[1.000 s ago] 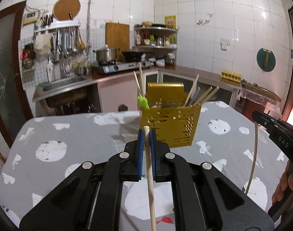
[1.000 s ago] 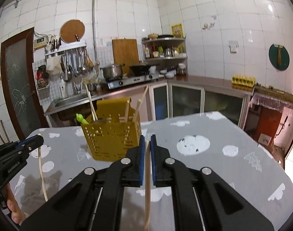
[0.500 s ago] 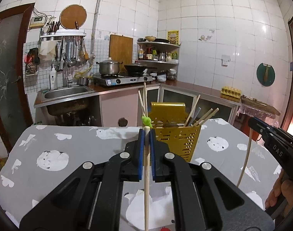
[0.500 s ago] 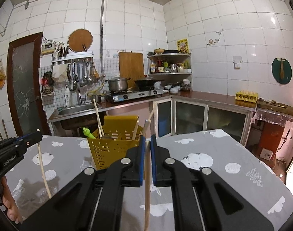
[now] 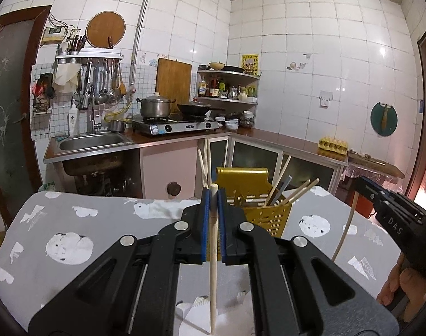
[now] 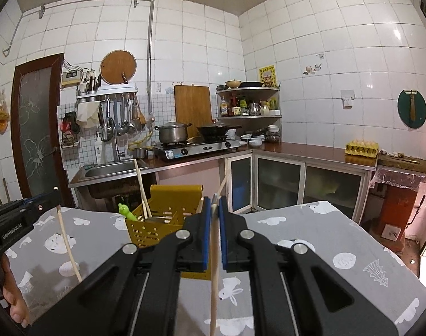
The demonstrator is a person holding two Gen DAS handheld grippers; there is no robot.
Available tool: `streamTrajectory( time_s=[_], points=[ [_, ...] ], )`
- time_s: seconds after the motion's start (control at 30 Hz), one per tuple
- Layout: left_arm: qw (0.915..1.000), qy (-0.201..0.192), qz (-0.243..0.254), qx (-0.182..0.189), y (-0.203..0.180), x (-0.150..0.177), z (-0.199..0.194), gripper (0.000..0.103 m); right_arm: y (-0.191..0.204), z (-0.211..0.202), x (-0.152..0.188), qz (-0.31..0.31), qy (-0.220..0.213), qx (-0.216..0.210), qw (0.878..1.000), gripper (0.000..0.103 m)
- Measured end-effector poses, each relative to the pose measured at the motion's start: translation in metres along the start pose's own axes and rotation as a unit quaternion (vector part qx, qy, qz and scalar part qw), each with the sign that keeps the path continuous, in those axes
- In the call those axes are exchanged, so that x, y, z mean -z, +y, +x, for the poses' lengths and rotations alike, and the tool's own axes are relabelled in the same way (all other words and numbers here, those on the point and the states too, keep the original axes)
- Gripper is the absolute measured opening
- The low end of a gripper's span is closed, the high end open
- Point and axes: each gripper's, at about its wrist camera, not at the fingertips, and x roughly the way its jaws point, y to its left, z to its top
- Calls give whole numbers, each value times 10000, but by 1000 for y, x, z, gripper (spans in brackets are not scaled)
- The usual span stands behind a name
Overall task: Organize utensils
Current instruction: 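Lift both chopsticks and carry them over the yellow holder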
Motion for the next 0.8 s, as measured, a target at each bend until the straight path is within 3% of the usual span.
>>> streamTrajectory(
  time_s=[0.27, 0.57, 0.8],
  points=[
    [9996, -243, -116, 120, 4, -38, 5, 5, -1, 8, -25, 136, -167, -40, 9998, 6],
    [9964, -808, -64, 252, -10, -112, 11, 5, 10, 20, -107, 143, -653, -314, 9973, 6],
    [9945, -1011, -129, 244, -17, -154, 51, 5, 16, 57, -146, 79, -785, -281, 9965, 6]
  ],
)
